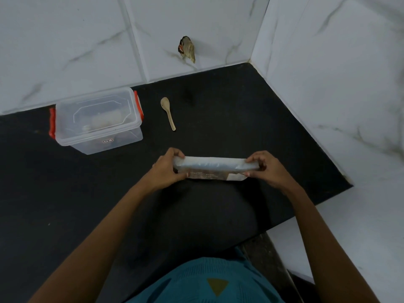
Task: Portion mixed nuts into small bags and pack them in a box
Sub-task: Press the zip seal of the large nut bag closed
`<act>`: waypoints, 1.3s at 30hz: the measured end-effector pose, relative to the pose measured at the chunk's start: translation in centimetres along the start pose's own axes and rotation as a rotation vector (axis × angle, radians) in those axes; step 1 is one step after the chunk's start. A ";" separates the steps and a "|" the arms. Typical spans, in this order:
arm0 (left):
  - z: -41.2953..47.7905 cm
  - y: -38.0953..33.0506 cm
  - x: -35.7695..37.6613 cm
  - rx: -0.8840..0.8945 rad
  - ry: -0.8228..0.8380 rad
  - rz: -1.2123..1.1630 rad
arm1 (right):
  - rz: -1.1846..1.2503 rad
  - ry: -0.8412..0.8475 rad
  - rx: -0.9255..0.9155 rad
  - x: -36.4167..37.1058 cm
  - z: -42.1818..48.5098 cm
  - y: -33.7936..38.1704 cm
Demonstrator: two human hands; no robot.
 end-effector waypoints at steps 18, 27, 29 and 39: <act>1.2 2.0 1.1 -0.108 -0.004 -0.101 | -0.068 -0.059 -0.006 1.0 0.7 -1.2; 1.3 1.8 1.8 -0.237 -0.028 -0.273 | 0.148 -0.020 0.122 1.6 0.7 -1.7; 1.1 1.4 1.5 -0.215 -0.017 -0.401 | 0.163 -0.013 0.126 1.5 0.6 -1.6; 5.3 -1.7 -1.4 -0.252 -0.121 -1.067 | 0.636 -0.066 0.207 1.9 2.6 -0.9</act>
Point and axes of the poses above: each hand's wrist, its own z-axis towards the middle knuckle, its own x-axis out of the palm, y = z × x, the point moved 4 cm from there along z, towards the middle knuckle, and after that the axes turned 5 degrees about -x, right-handed, at the moved point
